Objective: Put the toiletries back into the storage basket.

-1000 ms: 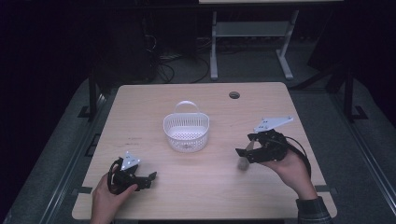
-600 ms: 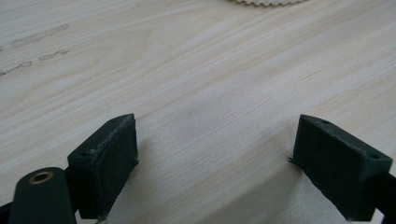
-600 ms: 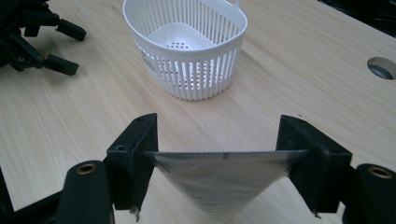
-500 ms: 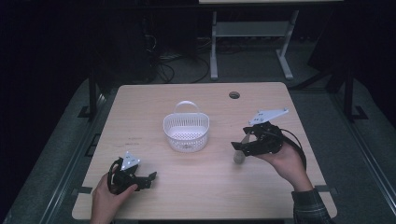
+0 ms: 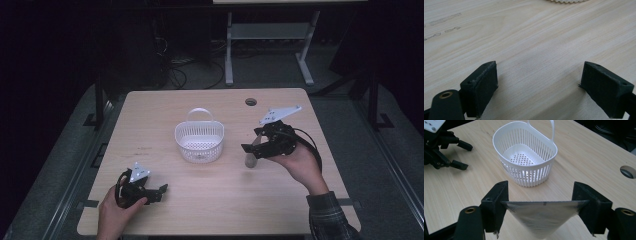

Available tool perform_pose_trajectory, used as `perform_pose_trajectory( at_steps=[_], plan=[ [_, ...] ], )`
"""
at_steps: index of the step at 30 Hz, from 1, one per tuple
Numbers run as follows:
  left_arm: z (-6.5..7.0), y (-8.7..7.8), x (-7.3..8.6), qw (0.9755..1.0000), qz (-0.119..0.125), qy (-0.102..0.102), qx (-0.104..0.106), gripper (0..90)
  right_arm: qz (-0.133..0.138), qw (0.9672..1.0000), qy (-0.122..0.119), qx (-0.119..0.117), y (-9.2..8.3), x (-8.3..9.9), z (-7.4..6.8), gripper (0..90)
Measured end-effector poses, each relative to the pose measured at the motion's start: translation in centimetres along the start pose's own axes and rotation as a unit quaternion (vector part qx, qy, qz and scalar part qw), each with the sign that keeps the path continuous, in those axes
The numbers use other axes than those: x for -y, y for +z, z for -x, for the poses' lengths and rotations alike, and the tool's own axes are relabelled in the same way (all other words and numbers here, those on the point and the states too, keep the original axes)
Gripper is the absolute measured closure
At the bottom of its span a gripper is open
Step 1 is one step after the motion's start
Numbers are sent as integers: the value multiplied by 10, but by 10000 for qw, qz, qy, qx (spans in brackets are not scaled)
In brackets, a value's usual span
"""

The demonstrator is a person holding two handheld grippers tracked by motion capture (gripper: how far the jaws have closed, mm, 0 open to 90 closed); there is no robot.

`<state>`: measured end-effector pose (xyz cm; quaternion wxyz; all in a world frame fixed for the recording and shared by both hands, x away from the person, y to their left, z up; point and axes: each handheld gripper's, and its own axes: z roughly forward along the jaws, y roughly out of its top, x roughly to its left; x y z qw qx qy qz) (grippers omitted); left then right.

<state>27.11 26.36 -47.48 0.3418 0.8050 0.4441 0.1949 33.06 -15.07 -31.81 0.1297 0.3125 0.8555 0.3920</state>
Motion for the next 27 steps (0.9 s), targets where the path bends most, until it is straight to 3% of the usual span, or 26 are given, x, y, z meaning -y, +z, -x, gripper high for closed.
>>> perform_pose_trajectory(
  at_steps=[27],
  plan=[
    [0,0,0,10000,8,-1,-4,128,114,9997,-163,-112,4,-44,-3,299]
  ],
)
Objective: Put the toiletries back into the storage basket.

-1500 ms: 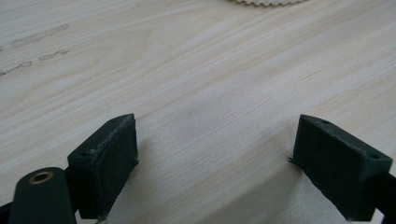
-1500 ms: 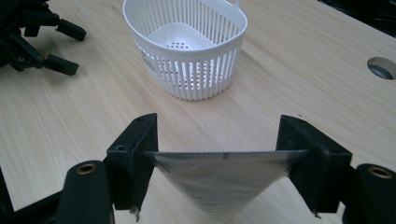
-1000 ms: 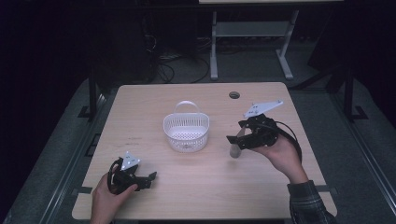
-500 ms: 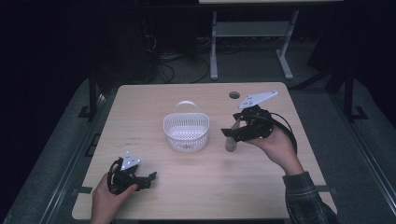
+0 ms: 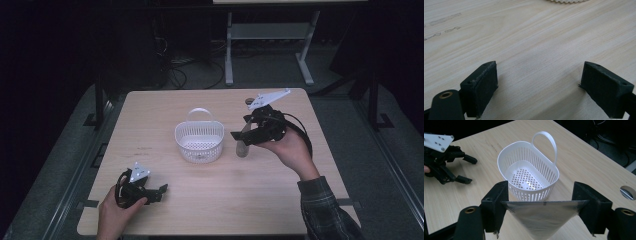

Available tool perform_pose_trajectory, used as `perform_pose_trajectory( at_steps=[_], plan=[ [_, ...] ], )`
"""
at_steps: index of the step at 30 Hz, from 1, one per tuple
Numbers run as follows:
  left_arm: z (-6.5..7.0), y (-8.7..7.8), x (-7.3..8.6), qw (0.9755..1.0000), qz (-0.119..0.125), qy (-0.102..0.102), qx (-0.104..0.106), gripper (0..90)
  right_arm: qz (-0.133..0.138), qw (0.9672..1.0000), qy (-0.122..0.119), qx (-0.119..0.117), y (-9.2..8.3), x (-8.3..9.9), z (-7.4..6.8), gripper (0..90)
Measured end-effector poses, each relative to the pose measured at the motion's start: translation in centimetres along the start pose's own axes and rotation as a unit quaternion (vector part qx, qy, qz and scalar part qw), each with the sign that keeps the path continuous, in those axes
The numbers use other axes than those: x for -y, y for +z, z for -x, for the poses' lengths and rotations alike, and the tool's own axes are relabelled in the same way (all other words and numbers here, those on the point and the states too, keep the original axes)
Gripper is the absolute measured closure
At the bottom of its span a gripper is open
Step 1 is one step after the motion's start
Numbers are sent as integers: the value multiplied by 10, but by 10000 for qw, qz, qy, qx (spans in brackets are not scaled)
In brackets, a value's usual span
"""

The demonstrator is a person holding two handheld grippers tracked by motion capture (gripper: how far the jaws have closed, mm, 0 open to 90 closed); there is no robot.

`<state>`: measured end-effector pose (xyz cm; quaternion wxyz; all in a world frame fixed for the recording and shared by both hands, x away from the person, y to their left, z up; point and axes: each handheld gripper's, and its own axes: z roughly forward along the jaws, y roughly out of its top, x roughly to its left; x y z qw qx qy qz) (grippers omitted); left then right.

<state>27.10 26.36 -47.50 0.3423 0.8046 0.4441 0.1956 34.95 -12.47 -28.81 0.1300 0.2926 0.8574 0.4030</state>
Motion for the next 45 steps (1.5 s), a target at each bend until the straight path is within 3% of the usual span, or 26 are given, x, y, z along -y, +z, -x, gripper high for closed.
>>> perform_pose_trajectory(
  at_steps=[12,45],
  plan=[
    [0,0,0,10000,-11,4,12,128,77,9998,-159,-78,6,-19,-3,300],
    [0,0,0,10000,-12,27,49,128,213,9993,-237,-174,23,-60,-6,299]
  ],
)
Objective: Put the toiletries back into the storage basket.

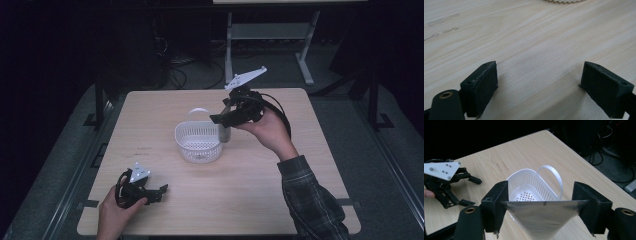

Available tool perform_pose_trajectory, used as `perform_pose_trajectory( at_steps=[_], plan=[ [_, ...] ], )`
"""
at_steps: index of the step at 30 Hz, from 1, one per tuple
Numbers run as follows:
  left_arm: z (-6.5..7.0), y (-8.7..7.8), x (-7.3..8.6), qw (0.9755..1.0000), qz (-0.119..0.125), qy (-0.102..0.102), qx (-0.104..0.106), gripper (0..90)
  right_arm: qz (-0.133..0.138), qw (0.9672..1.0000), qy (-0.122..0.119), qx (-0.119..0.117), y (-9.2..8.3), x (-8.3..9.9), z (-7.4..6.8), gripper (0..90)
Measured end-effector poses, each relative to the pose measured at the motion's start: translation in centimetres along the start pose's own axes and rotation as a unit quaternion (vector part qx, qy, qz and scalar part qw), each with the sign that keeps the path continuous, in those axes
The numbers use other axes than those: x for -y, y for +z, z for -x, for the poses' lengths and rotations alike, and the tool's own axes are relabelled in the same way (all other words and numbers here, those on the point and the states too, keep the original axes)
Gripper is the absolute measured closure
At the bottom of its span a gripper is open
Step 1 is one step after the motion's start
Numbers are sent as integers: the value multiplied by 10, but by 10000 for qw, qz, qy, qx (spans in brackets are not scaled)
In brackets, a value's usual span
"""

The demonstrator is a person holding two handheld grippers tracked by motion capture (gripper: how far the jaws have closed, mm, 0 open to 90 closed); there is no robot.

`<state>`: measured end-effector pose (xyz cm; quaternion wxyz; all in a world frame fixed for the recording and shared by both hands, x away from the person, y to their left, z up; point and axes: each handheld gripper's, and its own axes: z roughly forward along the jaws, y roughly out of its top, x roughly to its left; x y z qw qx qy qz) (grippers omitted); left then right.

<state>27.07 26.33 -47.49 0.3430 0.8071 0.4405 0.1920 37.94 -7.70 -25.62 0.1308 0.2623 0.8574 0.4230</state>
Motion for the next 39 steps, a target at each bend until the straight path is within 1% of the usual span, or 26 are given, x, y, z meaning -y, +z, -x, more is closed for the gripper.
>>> perform_pose_trajectory(
  at_steps=[2,8,9,10,19,25,32,39],
  plan=[
    [0,0,0,10000,0,8,-1,128,-1,10000,-41,-14,2,-2,0,300],
    [0,0,0,10000,16,-12,-5,128,20,10000,-23,-59,8,-5,-1,299],
    [0,0,0,10000,-3,10,-4,128,22,10000,5,-64,9,-6,-1,299],
    [0,0,0,10000,-2,9,-3,128,28,10000,-31,-71,10,-7,-1,299],
    [0,0,0,10000,-1,6,-2,128,29,9999,-21,-140,22,-12,-1,299],
    [0,0,0,10000,0,5,-4,128,24,9998,-7,-209,31,-10,-1,299],
    [0,0,0,10000,3,5,-7,128,-17,9998,-15,-218,38,-8,-1,299],
    [0,0,0,10000,17,2,-13,128,-18,9997,44,-254,44,-3,-1,299]
  ],
)
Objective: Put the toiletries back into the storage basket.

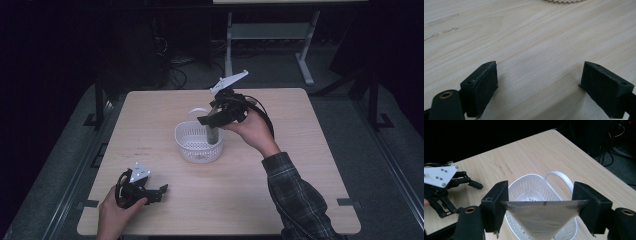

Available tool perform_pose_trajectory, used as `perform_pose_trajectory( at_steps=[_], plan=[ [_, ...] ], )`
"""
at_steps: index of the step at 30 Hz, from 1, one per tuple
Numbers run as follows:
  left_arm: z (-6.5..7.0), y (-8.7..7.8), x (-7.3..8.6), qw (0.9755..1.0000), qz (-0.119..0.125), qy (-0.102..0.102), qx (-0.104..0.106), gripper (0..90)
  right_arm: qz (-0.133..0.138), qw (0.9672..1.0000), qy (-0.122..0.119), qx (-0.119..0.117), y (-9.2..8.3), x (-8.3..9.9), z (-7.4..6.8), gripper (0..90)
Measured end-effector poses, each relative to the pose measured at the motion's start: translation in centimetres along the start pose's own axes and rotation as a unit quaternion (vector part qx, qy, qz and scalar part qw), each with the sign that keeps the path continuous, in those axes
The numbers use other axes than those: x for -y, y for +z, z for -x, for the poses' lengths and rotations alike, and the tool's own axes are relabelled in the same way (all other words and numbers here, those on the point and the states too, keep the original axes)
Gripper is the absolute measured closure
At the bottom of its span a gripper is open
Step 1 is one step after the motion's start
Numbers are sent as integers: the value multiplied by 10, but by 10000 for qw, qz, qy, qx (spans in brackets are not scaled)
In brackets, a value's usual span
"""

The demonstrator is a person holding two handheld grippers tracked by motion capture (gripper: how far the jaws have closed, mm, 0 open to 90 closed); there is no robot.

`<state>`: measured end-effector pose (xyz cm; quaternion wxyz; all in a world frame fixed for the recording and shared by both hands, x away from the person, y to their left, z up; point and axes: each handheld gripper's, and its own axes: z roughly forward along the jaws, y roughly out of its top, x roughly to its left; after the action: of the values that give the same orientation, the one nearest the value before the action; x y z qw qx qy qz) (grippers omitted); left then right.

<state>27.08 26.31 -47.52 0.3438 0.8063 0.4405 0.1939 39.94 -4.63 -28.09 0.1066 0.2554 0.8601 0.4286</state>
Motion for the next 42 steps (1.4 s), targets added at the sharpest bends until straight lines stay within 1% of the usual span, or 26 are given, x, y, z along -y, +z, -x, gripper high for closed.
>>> perform_pose_trajectory(
  at_steps=[6,11,17,18,23,26,27,35,42],
  plan=[
    [0,0,0,10000,-6,0,5,128,-39,10000,-5,-4,7,5,2,299],
    [0,0,0,10000,-4,-1,7,128,-65,10000,24,17,13,10,4,299],
    [0,0,0,10000,-2,8,8,128,-135,9999,51,6,21,17,5,299],
    [0,0,0,10000,-2,8,7,128,-144,9999,91,0,22,18,5,299],
    [0,0,0,10000,-2,14,5,128,-204,9997,97,-23,29,23,7,299],
    [0,0,0,10000,-1,6,9,128,-198,9997,115,-17,31,26,8,299],
    [0,0,0,10000,-7,7,11,128,-218,9996,149,-24,33,28,8,299],
    [0,0,0,10000,-4,10,10,128,-291,9994,203,-21,39,36,11,298],
    [0,0,0,10000,-15,15,16,128,-345,9992,224,-19,43,42,13,298]
  ],
)
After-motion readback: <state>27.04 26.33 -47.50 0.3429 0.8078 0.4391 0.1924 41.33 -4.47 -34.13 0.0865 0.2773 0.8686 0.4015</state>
